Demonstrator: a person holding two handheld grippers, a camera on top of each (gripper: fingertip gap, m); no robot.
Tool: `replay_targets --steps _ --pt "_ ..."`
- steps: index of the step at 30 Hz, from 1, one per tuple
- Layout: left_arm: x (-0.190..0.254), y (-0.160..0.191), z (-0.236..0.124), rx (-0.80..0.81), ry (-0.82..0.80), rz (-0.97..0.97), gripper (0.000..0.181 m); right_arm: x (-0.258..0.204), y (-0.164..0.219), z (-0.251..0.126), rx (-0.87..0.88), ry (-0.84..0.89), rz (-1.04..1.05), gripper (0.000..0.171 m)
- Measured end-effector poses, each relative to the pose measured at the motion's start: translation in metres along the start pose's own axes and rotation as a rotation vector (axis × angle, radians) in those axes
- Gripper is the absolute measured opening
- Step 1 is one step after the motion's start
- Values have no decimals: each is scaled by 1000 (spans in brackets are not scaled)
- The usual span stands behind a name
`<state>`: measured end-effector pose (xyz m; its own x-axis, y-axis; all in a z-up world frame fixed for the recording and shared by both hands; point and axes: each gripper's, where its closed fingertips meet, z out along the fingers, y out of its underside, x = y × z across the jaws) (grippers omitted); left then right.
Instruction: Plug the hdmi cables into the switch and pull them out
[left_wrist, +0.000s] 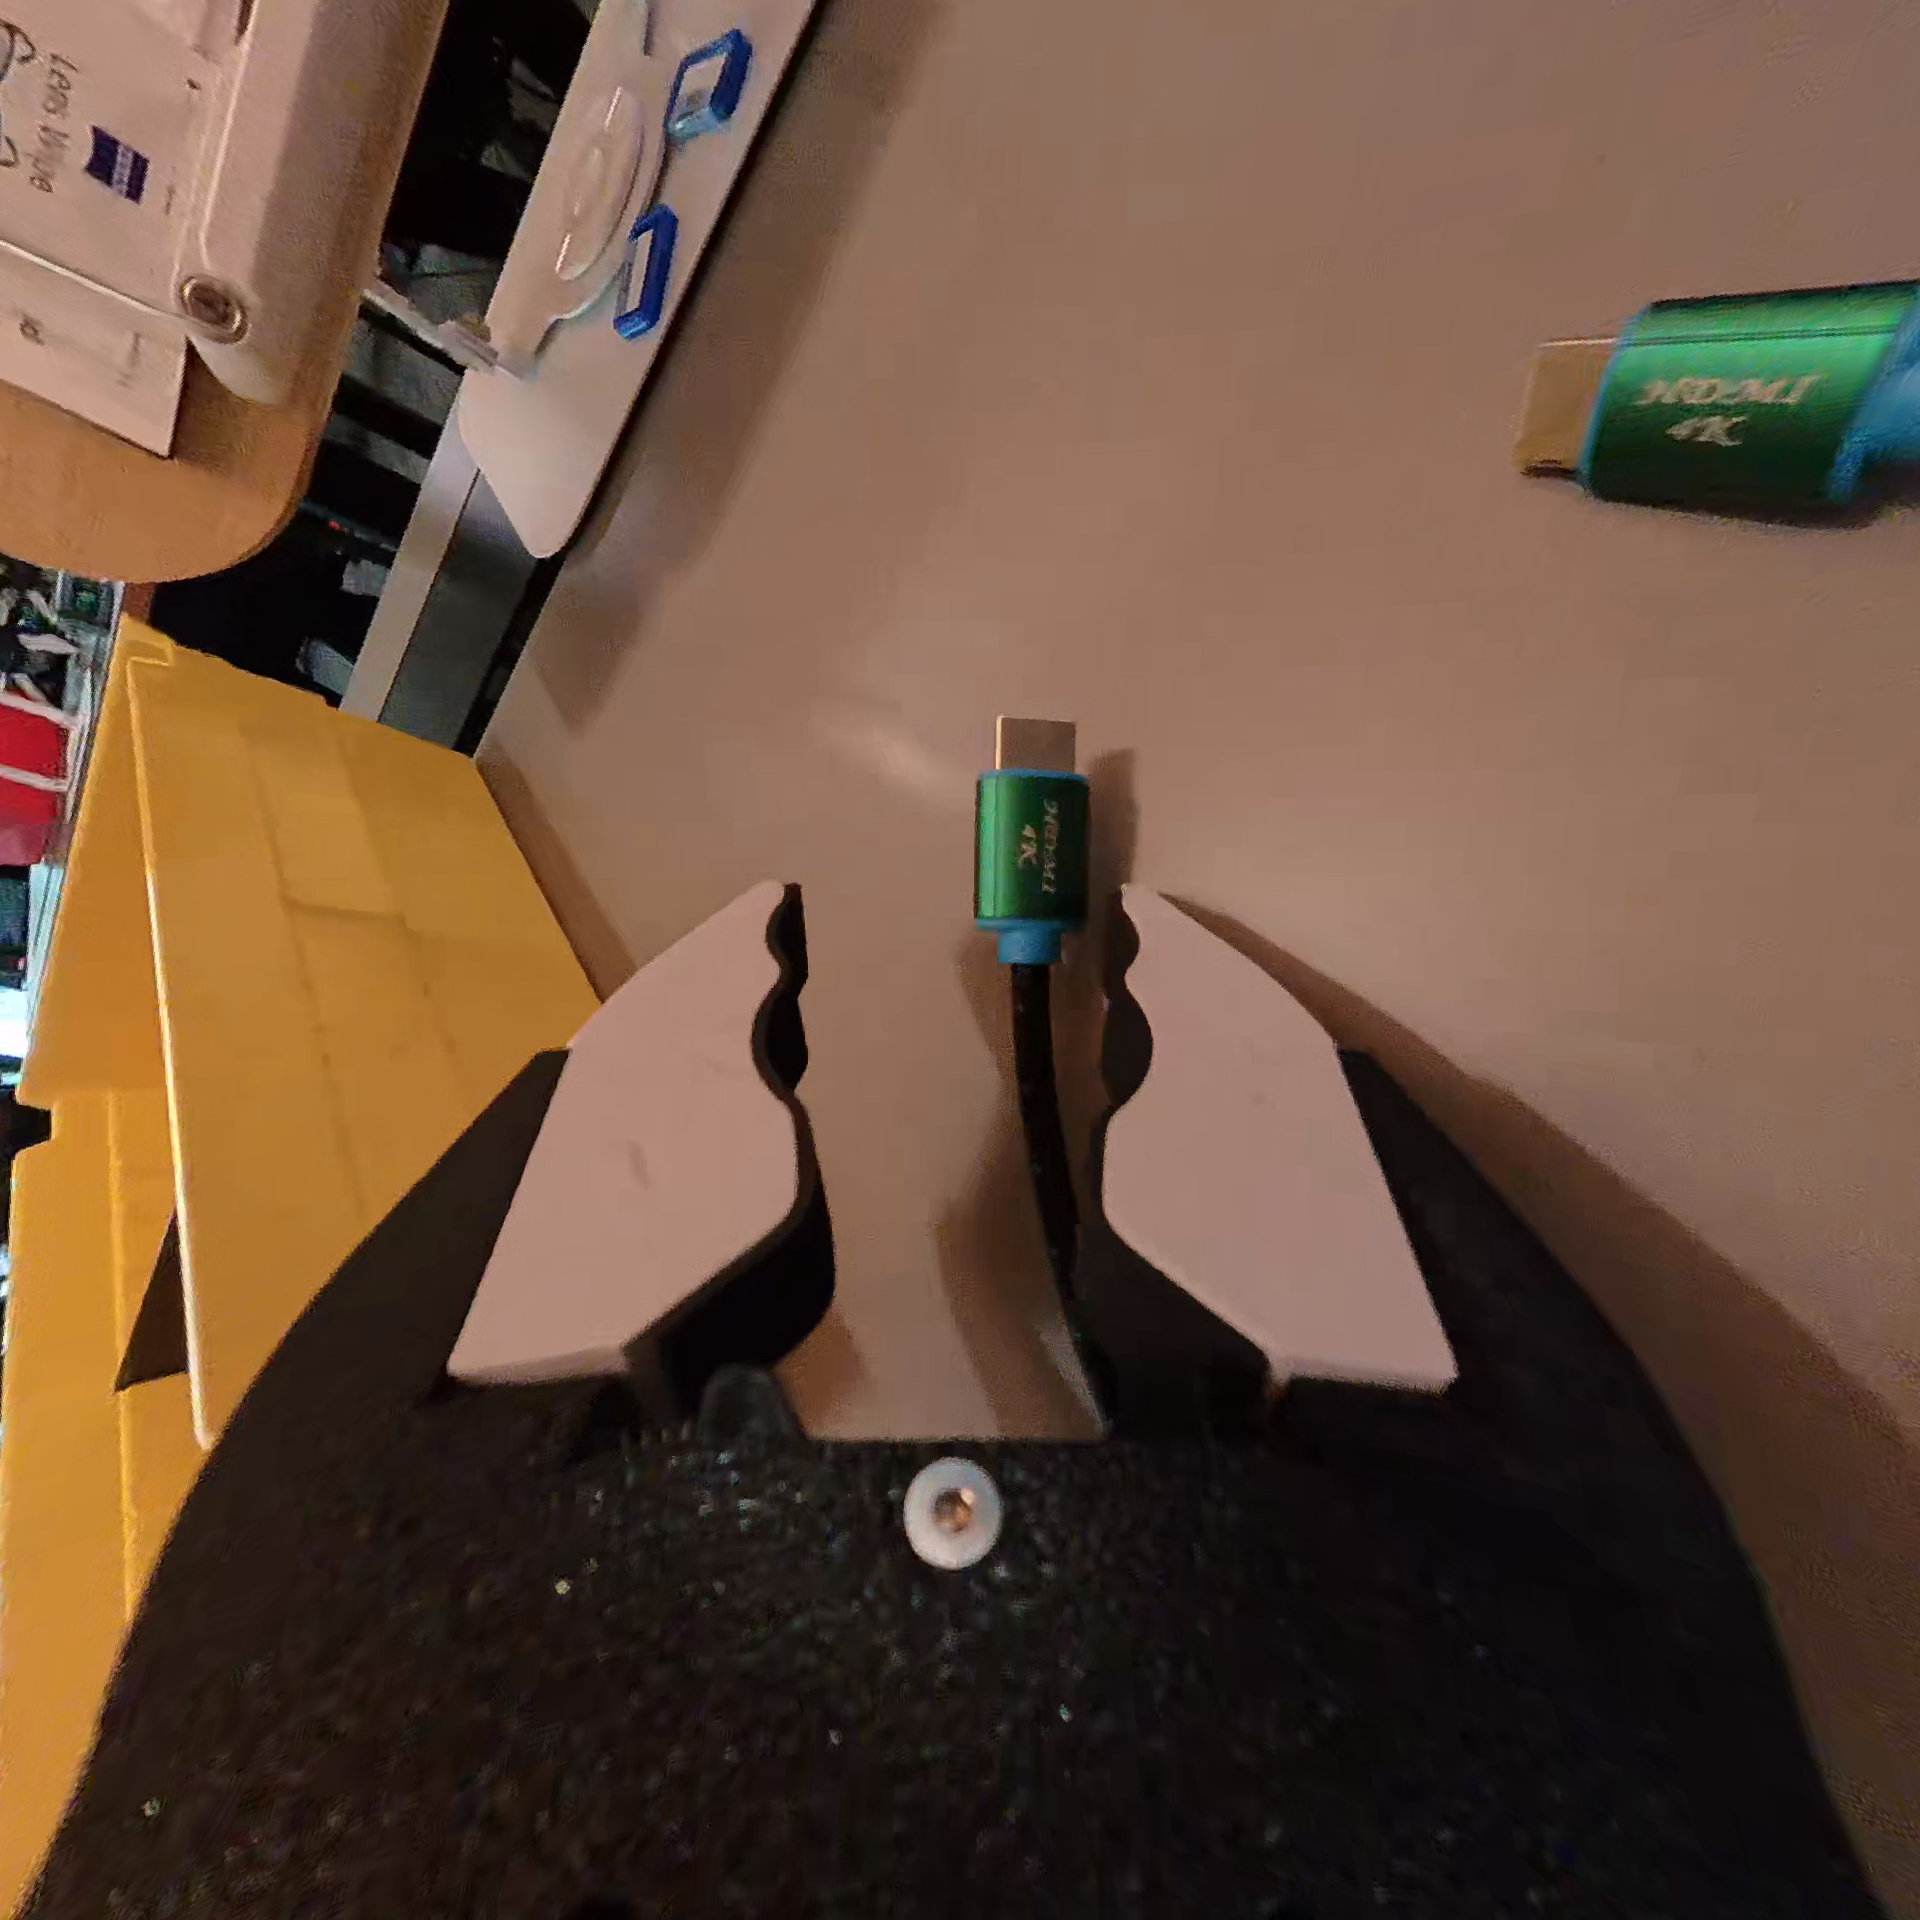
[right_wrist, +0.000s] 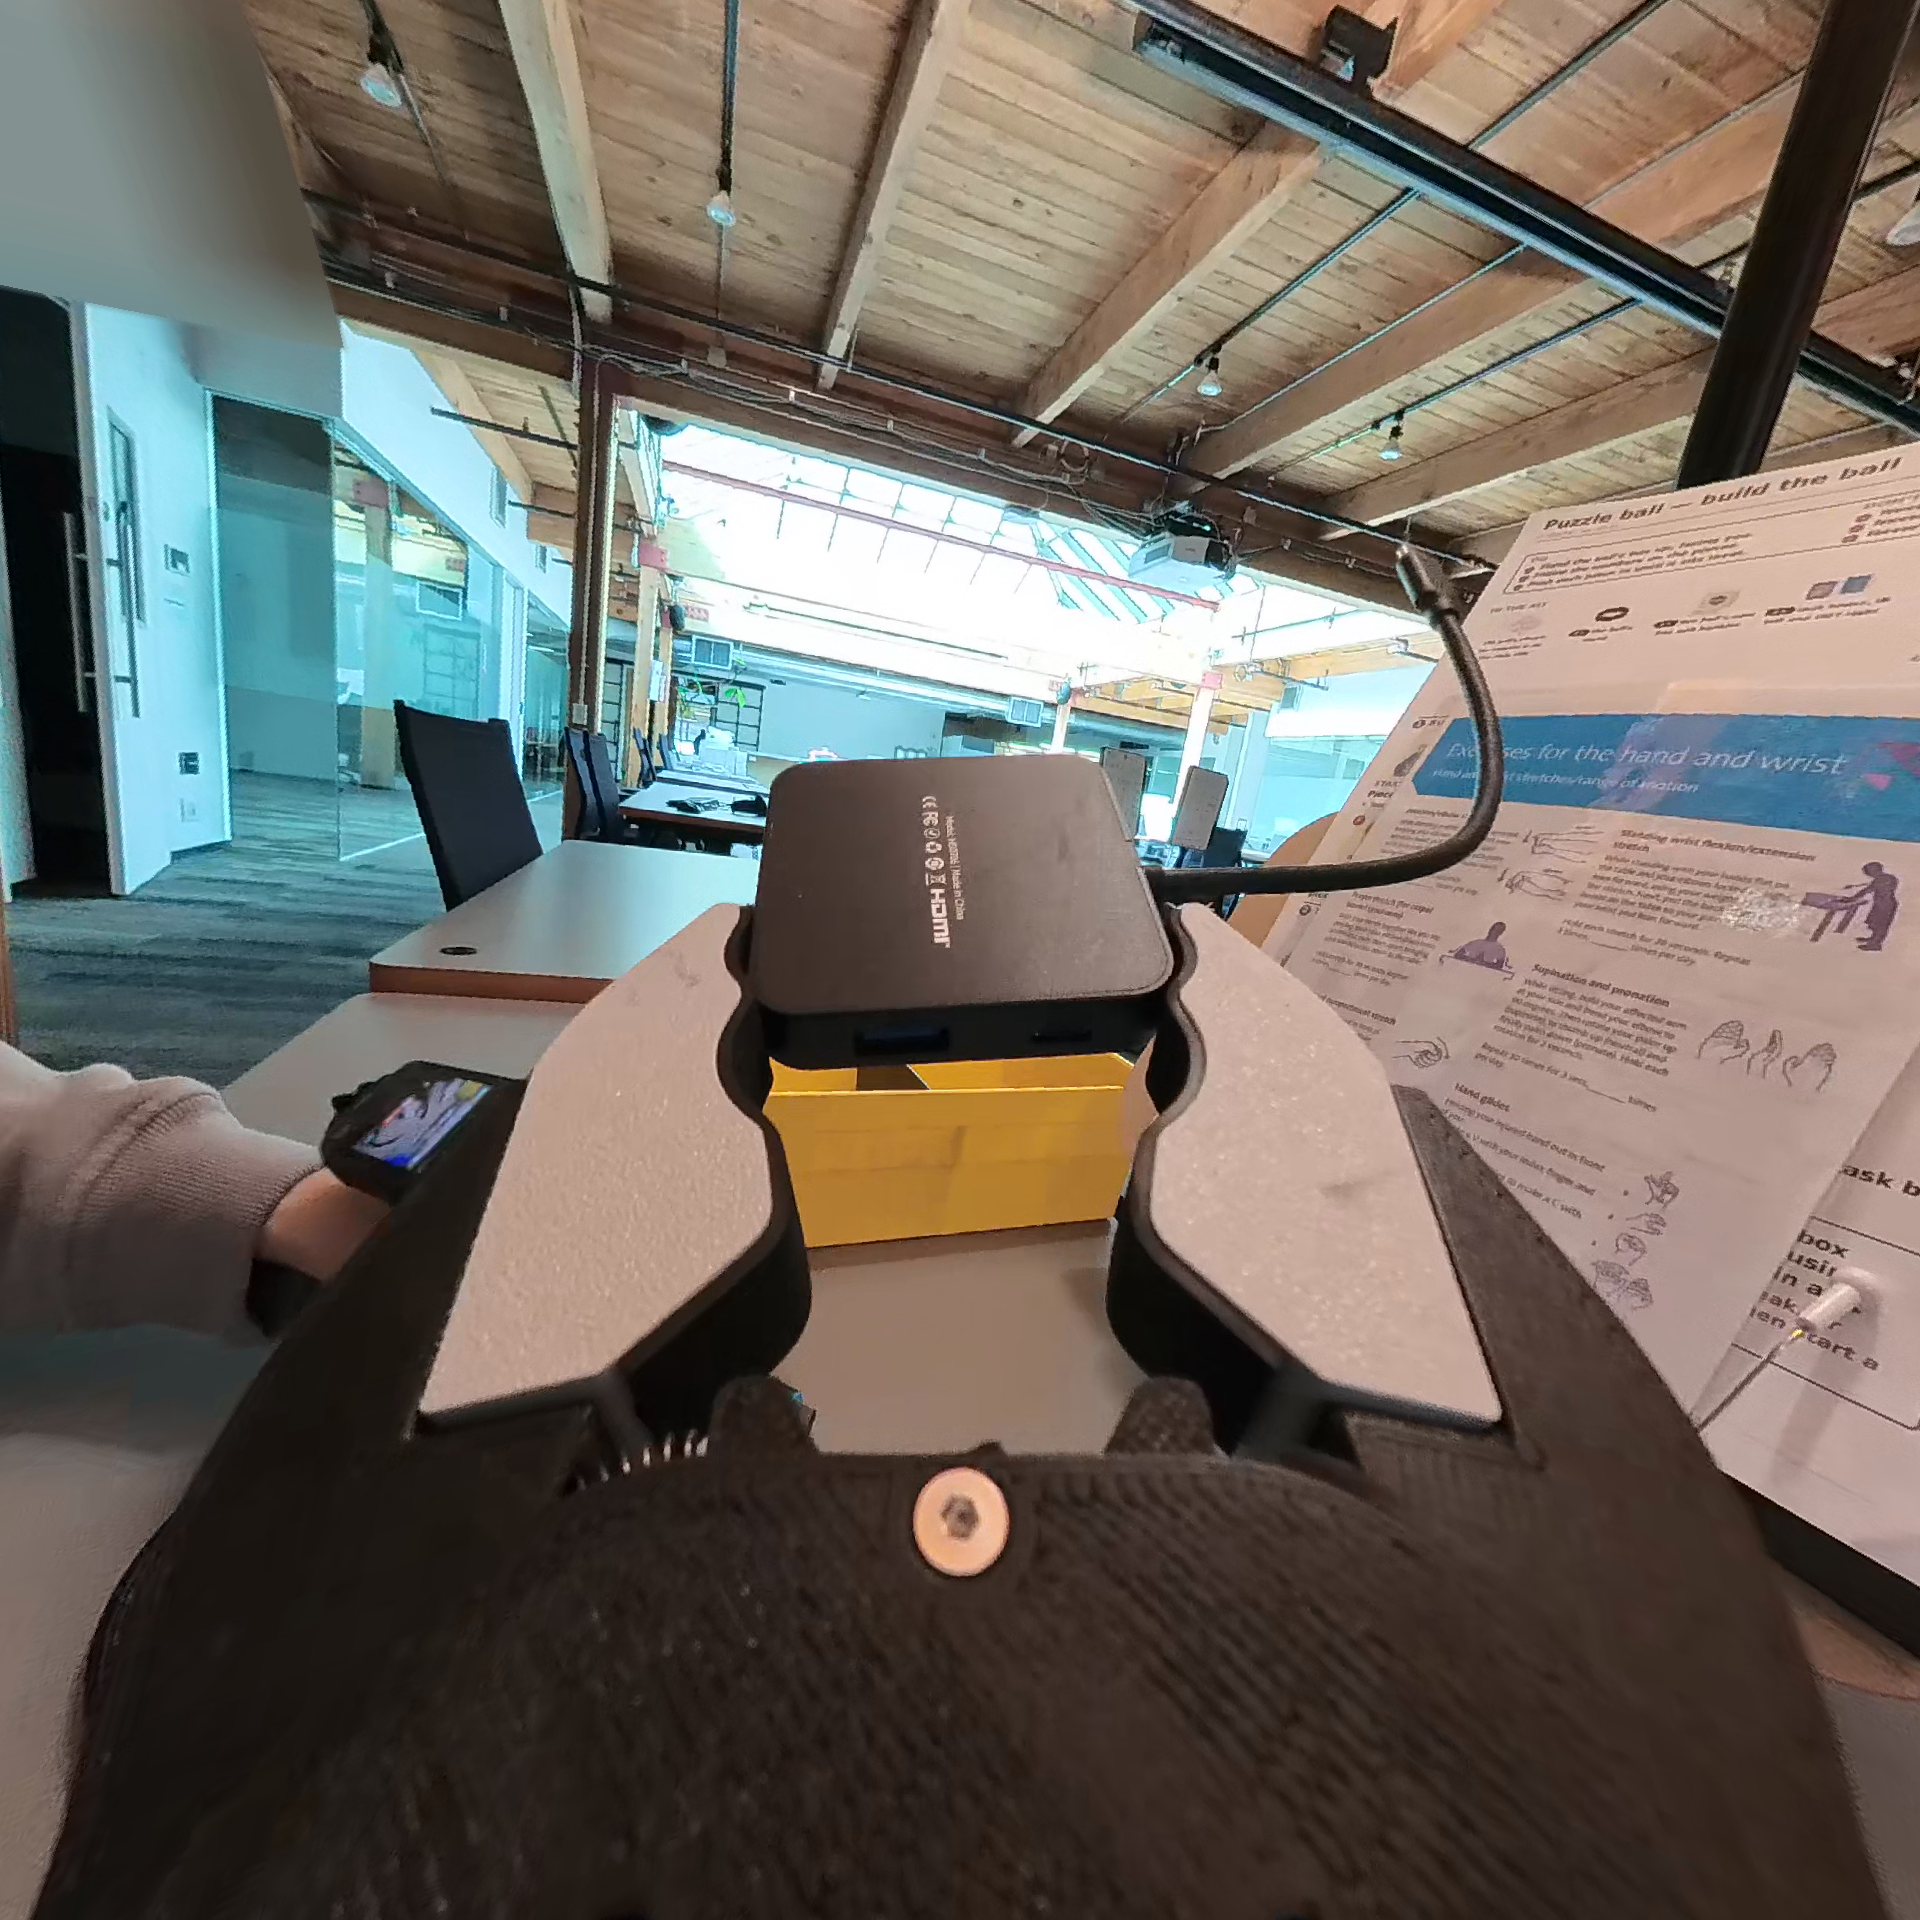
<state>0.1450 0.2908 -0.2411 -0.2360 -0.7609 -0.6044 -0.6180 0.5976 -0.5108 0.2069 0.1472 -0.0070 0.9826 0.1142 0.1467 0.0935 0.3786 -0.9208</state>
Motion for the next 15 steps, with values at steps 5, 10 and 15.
replay_targets --steps 5,10,15 --pt "-2 6 7 -29 -29 -74 21 1 1 0 5 -1 6 72" --pt "-3 4 9 8 -27 -76 20 1 1 0 9 -1 11 72" --pt "0 7 10 26 117 -214 20 -2 0 1 7 -10 4 72"
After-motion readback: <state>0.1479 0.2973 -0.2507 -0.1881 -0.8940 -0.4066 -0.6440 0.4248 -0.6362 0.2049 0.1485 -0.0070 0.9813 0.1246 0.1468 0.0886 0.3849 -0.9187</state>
